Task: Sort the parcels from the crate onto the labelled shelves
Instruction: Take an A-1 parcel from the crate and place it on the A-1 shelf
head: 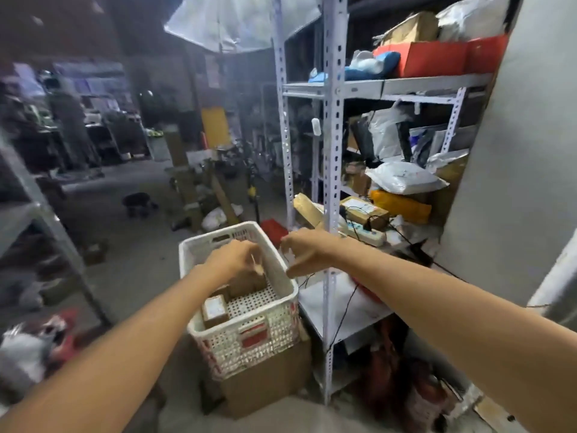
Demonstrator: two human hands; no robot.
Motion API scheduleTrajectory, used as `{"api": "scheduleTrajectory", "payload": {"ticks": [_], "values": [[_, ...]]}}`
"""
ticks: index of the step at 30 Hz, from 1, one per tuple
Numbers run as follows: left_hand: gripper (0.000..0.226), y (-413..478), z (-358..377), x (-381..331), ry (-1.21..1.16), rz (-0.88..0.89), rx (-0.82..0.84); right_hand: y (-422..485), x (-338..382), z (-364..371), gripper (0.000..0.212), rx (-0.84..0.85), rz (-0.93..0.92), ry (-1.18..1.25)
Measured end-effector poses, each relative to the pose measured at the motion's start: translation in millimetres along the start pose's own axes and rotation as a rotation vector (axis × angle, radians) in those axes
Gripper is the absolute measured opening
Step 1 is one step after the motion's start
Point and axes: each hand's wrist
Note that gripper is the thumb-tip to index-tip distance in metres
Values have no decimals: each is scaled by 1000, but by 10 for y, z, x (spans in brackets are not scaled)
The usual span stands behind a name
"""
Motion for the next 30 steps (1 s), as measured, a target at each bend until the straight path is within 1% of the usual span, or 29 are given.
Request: {"api": "scheduleTrajectory", "payload": {"ticks": [6, 9, 12, 14, 17, 21, 23, 25, 27, 30], "values": [[28, -172, -82, 609, 42, -154, -18, 631, 265, 81, 43, 35, -125, 35], [33, -103, -119, 814, 38, -233, -19, 930, 254, 118, 48, 45, -200, 44], [34, 90, -149, 951, 35, -289, -43, 1285, 120, 165, 45, 51, -212, 46], [35, 242, -140, 1017, 16, -310, -54, 1485, -2, 170, 45, 58, -217, 55], [36, 465, -55, 1116, -16, -340, -26, 1762, -209, 191, 43, 82, -232, 74], [35, 794, 60, 1355, -46, -371, 12, 2173, -447, 337, 44, 143, -195, 42], [35, 977, 92, 1504, -55, -381, 17, 2385, -532, 402, 38, 165, -220, 23], [36, 1215, 126, 1698, -57, -385, 35, 2673, -605, 431, 37, 171, -238, 14], [37, 1497, 149, 1938, -48, -376, 60, 3022, -648, 469, 26, 175, -223, -19], [39, 1950, 148, 2327, -25, -350, 70, 3568, -679, 550, 24, 168, -178, -54]]}}
Point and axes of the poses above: each hand's wrist, its own y-axis towards the middle knuckle, its own z-axis out of the palm, x = y × z
